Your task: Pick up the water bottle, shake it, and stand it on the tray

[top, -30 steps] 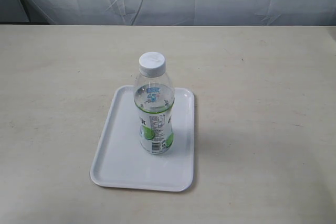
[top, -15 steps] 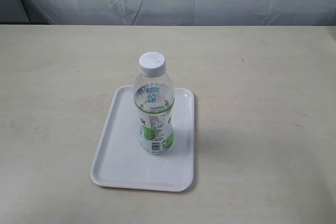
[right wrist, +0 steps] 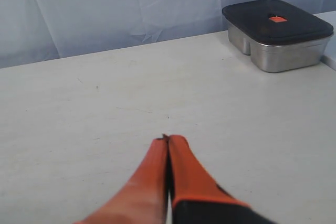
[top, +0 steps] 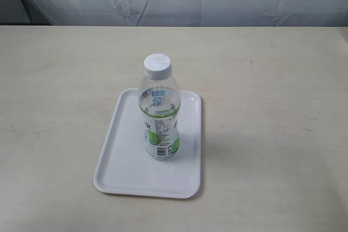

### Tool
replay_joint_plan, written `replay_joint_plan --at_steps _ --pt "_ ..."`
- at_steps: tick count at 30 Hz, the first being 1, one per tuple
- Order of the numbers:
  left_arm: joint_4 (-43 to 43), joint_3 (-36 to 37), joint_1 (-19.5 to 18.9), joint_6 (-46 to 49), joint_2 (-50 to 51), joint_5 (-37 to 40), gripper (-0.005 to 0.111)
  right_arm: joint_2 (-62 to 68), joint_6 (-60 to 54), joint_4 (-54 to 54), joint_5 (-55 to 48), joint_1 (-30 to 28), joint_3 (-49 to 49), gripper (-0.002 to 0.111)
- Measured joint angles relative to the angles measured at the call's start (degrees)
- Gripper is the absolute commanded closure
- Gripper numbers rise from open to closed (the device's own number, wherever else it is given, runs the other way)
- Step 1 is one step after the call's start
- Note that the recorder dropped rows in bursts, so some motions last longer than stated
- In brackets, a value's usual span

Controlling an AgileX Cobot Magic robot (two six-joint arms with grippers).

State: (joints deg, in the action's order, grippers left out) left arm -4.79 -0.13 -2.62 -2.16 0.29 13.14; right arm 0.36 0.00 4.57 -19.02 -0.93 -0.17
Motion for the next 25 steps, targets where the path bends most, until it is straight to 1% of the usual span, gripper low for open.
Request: replay_joint_plan --at_steps 25 --pt "0.0 0.0 0.0 0.0 0.0 0.0 0.107 0.0 0.0 0.0 0.0 0.0 0.0 0.108"
